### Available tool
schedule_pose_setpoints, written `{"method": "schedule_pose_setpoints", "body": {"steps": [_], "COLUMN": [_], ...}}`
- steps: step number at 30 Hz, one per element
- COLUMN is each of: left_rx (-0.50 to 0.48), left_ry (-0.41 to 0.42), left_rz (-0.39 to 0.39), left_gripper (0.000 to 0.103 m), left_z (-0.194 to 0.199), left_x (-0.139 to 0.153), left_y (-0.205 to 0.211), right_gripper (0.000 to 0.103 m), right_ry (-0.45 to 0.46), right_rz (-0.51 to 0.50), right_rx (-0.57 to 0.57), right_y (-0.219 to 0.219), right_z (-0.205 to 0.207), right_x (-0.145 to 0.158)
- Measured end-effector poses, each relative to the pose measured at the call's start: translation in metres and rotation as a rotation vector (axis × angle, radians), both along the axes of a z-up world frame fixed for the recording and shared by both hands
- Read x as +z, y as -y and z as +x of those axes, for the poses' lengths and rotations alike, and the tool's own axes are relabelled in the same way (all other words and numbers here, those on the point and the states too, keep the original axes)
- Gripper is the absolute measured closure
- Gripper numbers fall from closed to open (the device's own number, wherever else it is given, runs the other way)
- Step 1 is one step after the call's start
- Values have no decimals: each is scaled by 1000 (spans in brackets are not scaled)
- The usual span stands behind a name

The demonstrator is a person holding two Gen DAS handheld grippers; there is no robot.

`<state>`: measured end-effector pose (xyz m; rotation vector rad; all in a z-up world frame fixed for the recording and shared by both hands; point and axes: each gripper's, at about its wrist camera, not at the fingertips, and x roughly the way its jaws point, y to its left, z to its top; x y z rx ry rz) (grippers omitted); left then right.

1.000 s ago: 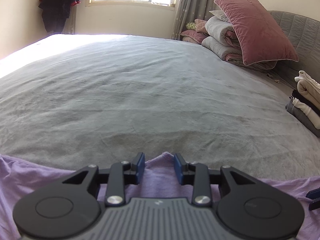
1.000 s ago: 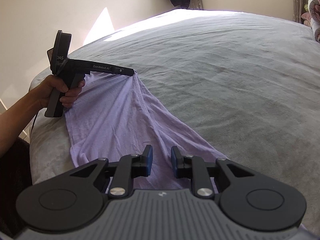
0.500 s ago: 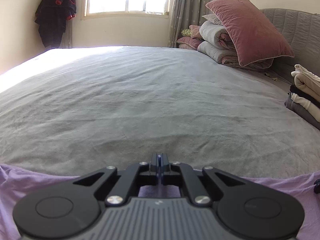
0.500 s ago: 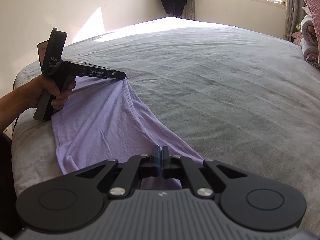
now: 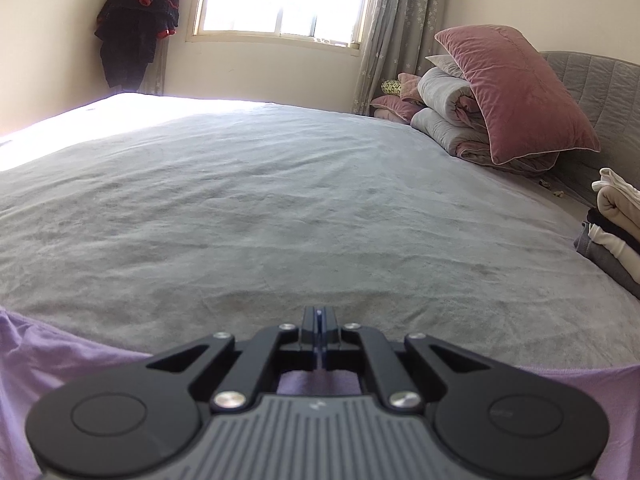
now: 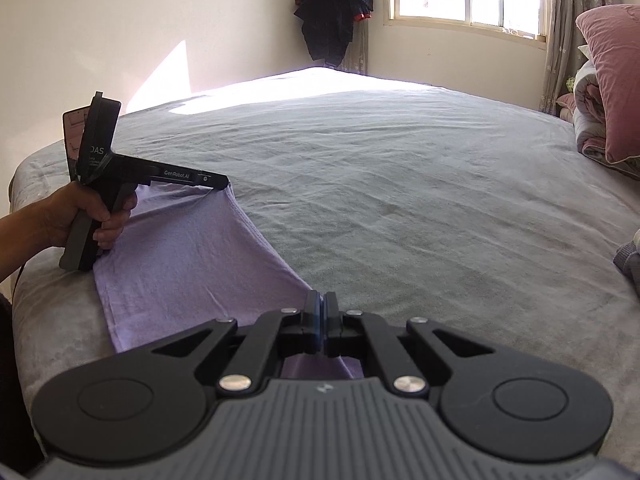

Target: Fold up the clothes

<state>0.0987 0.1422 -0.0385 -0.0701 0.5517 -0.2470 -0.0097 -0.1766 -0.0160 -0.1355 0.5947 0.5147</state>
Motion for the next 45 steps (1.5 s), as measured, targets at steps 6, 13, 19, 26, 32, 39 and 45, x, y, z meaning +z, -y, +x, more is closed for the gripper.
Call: {"method": "schedule_pose_setpoints", "body": {"steps": [6,13,19,26,32,39,45], "left_rx": [17,22,33,-27,-145,-277,-354], "left_ry": [-15,-7,-10,-48,-126,-122,-123], "left_rz": [77,157,152,44,-29,5,22], "left_gripper": [102,96,70,64,64,64,64], "left_z": [4,2,-10,-36,-59,-77,-84], "left_x": [-7,-6,7,22,18,16,13], "left_y": [10,20,24,32,63,109,131], "right_gripper": [103,99,87,75,75,75,75], "right_ry": [-48,-63,-79,-83,-78,-100,-86], "right_rz": [-56,-44,8,79,48,-19,-139], "right_rx": [-37,-63,-88,-150,-199,-152,-136], "right_y": [-3,-3,10,54,90,97,97], "right_z": [16,18,11,-2,-24,-46,-65], "right_x": [-21,-32,-20,-2,3,-3,-7]}}
